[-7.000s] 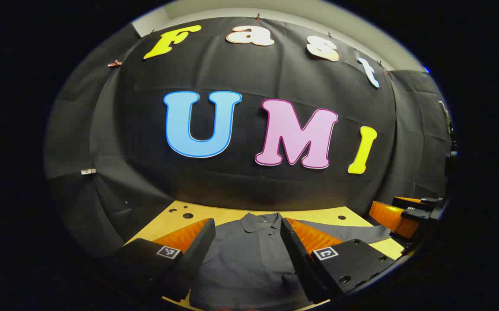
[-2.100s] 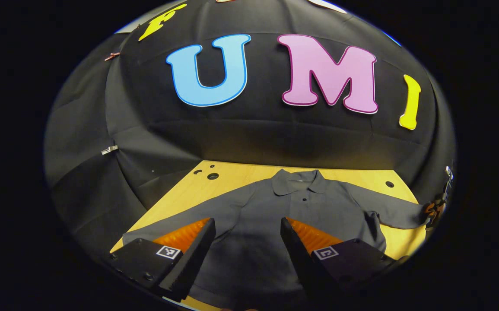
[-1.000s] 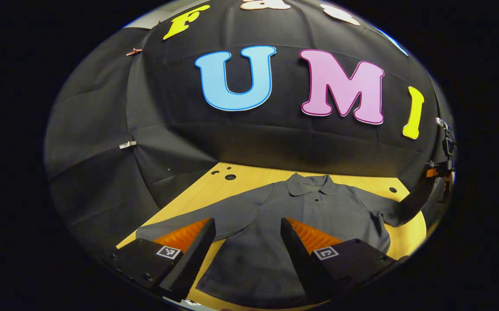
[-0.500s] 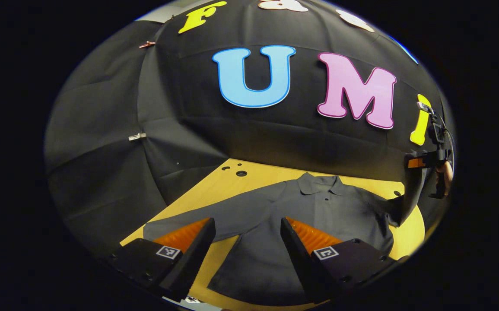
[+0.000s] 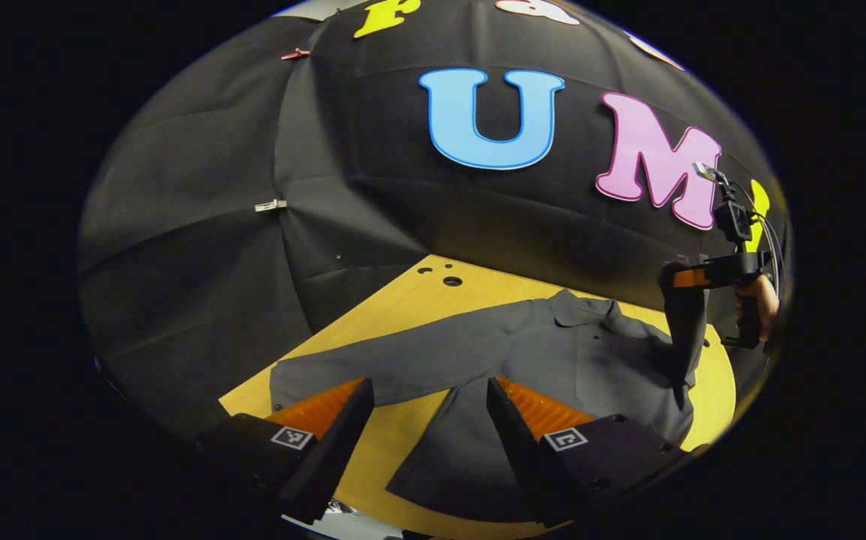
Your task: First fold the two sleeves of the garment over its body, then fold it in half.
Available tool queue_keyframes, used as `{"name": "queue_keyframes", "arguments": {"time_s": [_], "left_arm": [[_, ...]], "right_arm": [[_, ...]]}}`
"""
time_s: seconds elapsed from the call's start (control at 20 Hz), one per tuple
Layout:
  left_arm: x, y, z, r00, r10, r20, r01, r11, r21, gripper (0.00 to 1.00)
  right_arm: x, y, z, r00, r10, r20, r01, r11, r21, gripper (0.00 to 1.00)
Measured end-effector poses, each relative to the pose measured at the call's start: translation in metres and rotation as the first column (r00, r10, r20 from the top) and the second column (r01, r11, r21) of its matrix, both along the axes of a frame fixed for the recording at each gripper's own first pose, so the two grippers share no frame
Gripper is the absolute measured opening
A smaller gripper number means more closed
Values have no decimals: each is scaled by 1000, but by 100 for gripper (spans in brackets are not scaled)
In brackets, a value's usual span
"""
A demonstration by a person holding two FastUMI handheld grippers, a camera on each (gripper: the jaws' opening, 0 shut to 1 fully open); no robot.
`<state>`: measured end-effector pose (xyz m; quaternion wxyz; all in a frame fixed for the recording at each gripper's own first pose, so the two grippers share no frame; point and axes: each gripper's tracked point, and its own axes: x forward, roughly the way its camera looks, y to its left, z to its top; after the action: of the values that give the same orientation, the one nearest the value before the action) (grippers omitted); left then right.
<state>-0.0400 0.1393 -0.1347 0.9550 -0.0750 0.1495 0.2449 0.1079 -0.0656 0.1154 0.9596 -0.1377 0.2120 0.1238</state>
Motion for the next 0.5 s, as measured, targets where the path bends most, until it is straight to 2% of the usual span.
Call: {"name": "queue_keyframes", "arguments": {"time_s": [0.25, 0.5], "left_arm": [[-22, 25, -14, 998, 61, -17, -62, 997, -38, 96], [-39, 45, -23, 993, 112, -30, -114, 992, -49, 96]], "right_arm": [[-5, 81, -38, 994, 91, -67, -92, 996, -10, 6], [-15, 154, -80, 975, 167, -144, -170, 985, -5, 6]]}}
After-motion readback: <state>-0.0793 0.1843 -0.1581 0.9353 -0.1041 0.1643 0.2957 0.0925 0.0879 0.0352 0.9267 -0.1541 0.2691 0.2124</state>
